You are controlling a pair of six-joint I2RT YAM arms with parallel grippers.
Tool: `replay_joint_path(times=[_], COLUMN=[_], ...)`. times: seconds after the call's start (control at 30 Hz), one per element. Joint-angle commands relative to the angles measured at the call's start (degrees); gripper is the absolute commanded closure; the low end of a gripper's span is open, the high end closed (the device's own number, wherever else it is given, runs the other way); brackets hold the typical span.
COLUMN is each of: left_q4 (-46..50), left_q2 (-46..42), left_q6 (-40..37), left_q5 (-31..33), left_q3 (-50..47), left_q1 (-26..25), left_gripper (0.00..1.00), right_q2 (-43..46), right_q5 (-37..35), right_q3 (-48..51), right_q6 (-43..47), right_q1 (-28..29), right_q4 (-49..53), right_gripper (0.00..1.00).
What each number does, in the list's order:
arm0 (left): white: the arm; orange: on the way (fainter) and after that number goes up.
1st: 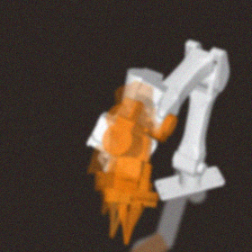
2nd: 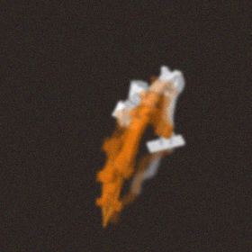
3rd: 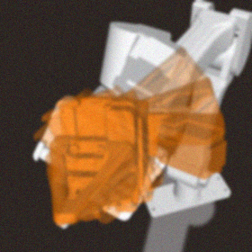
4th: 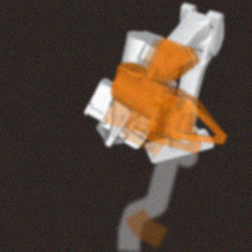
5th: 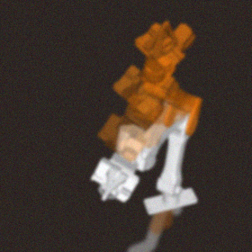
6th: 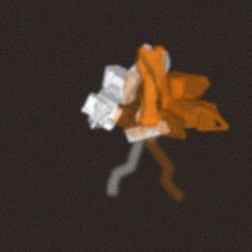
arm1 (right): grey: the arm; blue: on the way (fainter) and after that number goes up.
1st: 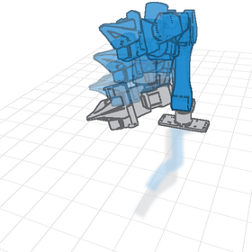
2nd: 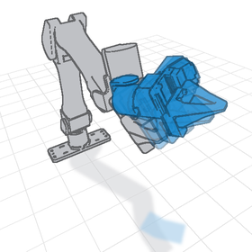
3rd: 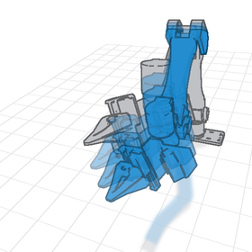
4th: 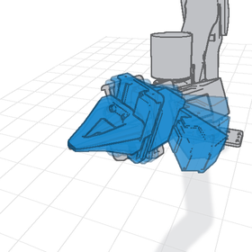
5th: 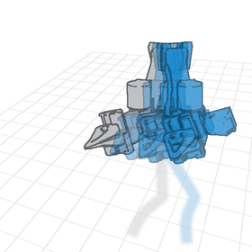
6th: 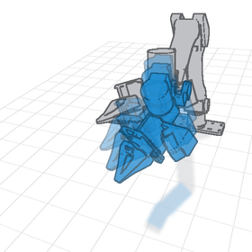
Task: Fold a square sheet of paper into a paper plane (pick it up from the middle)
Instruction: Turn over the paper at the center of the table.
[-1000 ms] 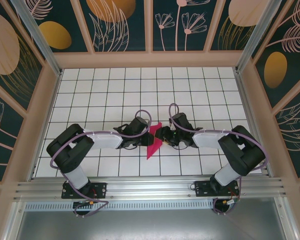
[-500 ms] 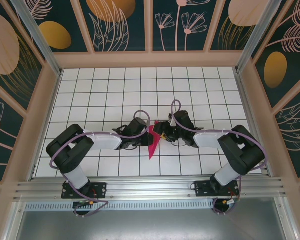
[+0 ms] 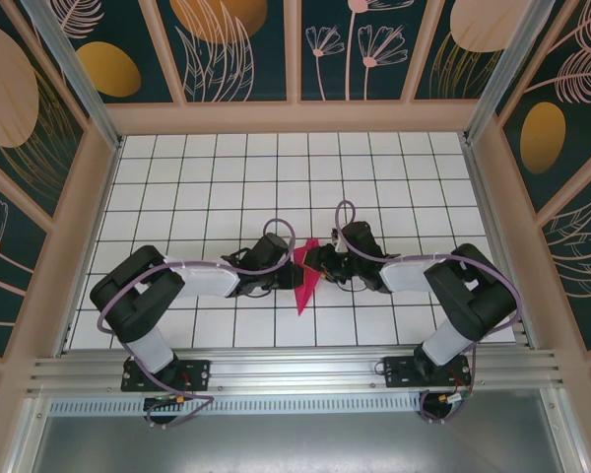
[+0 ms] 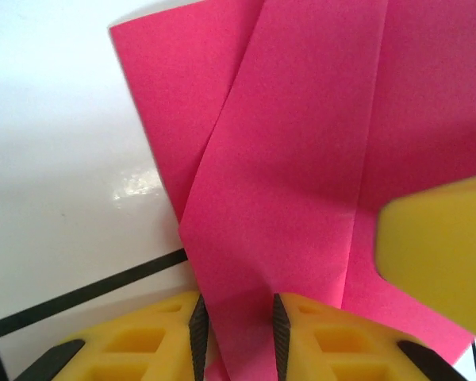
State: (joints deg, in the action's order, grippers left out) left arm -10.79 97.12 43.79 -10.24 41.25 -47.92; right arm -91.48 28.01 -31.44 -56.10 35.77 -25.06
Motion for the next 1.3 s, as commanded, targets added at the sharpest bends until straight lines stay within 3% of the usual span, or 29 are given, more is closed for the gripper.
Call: replay_joint_path(times=[0.0, 0.43, 0.63, 0.83, 1.03, 1.27], left_q4=[-0.81, 0.42, 0.04, 0.59, 3.53, 6.07], left_q2=[-0.69, -2.45, -7.03, -14.12, -21.49, -30.4], left_q6=[0.8, 0.77, 2.17, 3.55, 5.67, 9.43], left_q5=[-3.47, -2.09, 1.87, 8.73, 19.11, 30.48], left_q3=[-0.91, -1.27, -3.78, -6.17, -8.13, -12.33], left_q1=[-0.77, -0.77, -0.73, -0.75, -0.77, -0.7], left_gripper=[0.69, 0.68, 0.65, 0.61, 0.59, 0.54], right_q2=[-1.4, -3.94, -2.3, 1.09, 5.31, 0.71], right_q5=[-0.76, -2.49, -2.9, -8.15, -20.7, -51.41], right_q3=[-1.11, -5.55, -6.81, -10.85, -18.14, -33.32], right_q6=[1.79, 9.36, 12.05, 15.96, 21.09, 22.8], right_q1=[0.0, -0.09, -0.33, -0.6, -0.27, 5.63], right_q4=[1.04, 8.27, 11.91, 22.02, 39.21, 67.24], right_gripper=[0.65, 0.79, 0.88, 0.92, 0.92, 0.9])
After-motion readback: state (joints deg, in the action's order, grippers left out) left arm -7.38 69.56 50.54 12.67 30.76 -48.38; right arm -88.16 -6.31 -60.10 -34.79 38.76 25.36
